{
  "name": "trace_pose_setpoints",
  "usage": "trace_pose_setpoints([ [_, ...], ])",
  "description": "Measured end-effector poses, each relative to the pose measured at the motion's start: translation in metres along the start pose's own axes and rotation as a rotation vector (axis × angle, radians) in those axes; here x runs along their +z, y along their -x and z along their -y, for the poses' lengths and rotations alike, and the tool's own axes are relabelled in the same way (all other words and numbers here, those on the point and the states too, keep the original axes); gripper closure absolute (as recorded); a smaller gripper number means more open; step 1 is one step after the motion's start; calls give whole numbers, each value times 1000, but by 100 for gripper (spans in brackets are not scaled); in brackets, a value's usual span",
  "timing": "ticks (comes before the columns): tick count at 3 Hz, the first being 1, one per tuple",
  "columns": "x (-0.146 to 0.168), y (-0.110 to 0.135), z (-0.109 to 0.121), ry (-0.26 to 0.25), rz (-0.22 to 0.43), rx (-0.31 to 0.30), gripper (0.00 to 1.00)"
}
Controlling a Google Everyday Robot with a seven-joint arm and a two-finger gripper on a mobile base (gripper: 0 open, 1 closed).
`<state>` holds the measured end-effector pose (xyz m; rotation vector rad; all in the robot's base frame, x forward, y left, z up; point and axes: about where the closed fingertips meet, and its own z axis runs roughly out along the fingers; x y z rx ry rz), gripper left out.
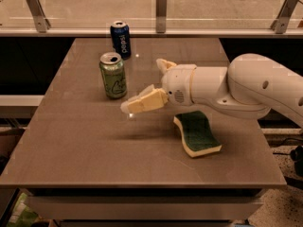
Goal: Pick green can
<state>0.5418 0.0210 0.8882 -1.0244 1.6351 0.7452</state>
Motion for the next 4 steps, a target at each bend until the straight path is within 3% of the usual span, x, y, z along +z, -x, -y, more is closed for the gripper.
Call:
trace_pose_setpoints([
  [4,73,27,0,57,76,-24,0],
])
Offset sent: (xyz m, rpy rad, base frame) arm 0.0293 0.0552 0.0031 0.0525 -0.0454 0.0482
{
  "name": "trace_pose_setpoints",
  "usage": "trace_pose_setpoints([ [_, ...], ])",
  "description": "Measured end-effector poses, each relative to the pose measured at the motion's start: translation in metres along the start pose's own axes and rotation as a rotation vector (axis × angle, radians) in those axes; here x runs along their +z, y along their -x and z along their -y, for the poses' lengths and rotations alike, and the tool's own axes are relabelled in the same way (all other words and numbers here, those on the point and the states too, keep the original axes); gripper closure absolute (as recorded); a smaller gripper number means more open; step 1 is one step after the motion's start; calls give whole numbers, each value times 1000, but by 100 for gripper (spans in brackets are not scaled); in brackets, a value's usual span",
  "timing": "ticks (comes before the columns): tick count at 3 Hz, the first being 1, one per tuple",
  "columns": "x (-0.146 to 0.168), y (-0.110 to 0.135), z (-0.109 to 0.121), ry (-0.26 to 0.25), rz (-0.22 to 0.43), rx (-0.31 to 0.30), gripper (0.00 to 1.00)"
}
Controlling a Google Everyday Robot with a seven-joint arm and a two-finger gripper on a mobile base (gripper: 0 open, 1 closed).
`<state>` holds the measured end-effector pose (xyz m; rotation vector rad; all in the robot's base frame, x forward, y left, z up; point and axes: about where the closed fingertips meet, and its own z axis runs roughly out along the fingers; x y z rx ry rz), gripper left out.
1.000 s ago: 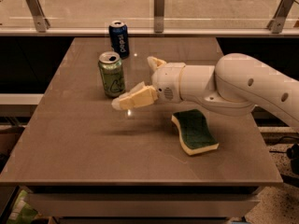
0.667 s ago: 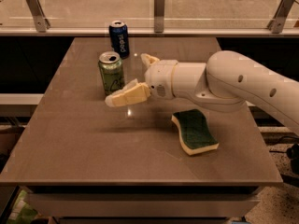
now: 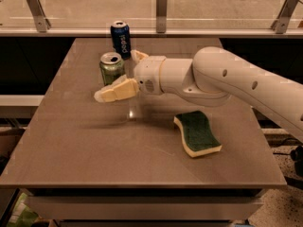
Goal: Pick green can
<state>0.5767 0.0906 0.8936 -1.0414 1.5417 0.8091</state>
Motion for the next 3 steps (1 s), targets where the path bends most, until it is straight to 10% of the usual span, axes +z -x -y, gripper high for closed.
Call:
trace_pose_setpoints([
  [2,31,7,-4,44,55,6,0],
  [3,43,6,-10,74,77,14,17],
])
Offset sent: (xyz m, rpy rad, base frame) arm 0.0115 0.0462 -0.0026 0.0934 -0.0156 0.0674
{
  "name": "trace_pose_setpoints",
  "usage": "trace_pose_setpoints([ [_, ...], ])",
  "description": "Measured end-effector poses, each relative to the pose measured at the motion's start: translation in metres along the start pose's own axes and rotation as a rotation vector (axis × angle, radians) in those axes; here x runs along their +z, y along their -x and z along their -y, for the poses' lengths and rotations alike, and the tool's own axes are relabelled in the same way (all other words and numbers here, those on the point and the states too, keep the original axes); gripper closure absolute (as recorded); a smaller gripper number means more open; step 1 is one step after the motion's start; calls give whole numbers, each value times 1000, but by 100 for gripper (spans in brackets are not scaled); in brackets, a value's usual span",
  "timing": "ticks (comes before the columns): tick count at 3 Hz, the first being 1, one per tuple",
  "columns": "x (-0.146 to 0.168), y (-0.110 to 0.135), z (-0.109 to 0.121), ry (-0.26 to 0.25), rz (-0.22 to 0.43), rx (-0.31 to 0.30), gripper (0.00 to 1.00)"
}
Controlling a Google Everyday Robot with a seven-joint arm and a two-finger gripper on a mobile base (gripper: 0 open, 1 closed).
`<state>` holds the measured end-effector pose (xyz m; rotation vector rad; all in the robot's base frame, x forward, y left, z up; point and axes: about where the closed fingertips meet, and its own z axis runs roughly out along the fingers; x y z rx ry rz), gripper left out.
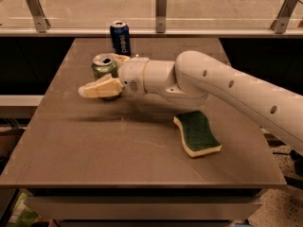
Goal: Pick green can
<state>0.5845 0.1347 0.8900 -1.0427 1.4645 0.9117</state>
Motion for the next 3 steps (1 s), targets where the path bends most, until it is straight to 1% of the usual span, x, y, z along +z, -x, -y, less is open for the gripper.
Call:
trace_pose_setpoints([
  [3,5,2,-5,12,1,-3,87],
])
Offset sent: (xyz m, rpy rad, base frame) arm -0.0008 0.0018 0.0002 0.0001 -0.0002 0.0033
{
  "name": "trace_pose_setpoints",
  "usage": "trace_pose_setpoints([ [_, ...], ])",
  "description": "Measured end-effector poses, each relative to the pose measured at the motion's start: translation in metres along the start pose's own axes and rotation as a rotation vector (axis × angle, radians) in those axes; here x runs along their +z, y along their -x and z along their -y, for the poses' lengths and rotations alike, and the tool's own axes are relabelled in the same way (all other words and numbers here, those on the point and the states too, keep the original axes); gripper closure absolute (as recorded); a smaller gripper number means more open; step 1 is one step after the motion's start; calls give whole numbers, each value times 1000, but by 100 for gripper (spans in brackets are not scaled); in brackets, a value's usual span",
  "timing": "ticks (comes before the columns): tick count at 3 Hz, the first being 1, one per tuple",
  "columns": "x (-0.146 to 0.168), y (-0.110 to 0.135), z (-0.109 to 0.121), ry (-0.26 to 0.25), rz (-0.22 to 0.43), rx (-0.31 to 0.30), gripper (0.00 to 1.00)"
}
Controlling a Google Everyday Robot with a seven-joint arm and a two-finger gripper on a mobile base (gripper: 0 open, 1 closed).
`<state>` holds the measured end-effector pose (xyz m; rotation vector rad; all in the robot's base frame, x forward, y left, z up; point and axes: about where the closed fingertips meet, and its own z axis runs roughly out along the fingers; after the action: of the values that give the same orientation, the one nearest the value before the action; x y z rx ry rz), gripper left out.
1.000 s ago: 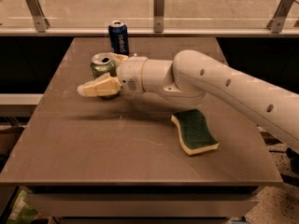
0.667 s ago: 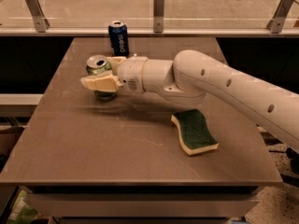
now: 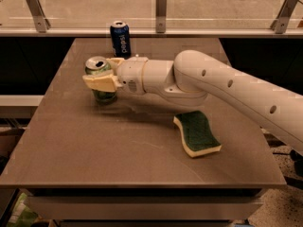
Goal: Pick green can
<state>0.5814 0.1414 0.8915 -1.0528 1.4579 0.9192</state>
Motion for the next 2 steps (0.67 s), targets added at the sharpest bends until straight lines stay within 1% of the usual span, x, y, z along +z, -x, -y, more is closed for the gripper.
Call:
trace_pose_setpoints([
  [1,2,1,-2,4,0,-2,100],
  [2,2,2,-3,5,-1,-2,100],
])
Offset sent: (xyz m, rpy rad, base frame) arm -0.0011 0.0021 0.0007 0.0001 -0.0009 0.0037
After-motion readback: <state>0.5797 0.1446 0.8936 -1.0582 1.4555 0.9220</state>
